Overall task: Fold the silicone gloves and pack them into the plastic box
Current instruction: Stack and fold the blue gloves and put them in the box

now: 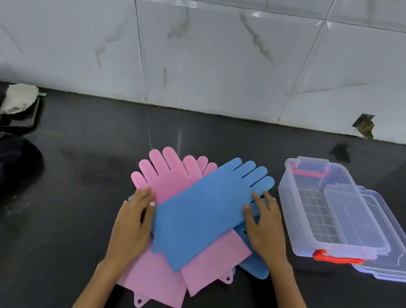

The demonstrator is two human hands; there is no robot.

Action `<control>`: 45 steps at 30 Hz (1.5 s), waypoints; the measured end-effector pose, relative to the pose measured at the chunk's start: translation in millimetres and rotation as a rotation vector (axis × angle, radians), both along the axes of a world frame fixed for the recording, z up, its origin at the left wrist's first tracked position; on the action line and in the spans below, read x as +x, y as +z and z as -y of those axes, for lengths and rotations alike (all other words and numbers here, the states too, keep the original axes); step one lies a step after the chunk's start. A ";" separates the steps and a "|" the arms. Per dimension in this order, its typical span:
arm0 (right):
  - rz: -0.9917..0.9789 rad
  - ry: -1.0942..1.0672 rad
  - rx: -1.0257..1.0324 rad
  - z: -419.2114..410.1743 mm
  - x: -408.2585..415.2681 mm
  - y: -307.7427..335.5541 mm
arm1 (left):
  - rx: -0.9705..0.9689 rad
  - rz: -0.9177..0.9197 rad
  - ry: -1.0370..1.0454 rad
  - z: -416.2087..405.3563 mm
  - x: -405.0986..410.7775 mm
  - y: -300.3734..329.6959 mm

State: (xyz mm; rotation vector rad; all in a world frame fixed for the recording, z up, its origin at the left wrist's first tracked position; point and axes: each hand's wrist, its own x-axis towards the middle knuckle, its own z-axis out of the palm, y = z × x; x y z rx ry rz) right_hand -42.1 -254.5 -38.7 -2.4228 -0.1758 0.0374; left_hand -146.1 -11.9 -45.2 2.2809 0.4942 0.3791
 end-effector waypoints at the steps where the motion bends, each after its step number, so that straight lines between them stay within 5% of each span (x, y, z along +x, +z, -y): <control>1: -0.002 -0.064 0.028 -0.8 -5.7 2.3 | -0.012 0.005 0.059 4.1 -5.0 1.8; 6: -0.126 -0.239 0.184 0.5 -15.9 8.2 | -0.123 -0.121 0.397 19.4 -12.6 14.4; 18: -0.445 0.055 0.167 5.1 21.4 16.2 | -0.262 -0.373 0.312 16.7 21.6 22.1; 23: -0.608 0.097 0.396 -2.5 32.4 18.6 | -0.855 -0.142 0.229 7.5 36.1 25.3; 26: -0.695 0.079 0.567 -3.0 34.9 16.9 | -1.013 -0.123 0.206 3.2 41.2 24.1; 35: -0.899 0.021 0.816 -20.6 40.7 13.1 | -1.103 -0.099 0.199 -19.6 40.1 23.6; 45: -0.999 0.269 0.772 -144.4 10.0 14.1 | -1.068 -0.100 0.414 -122.5 -34.5 30.0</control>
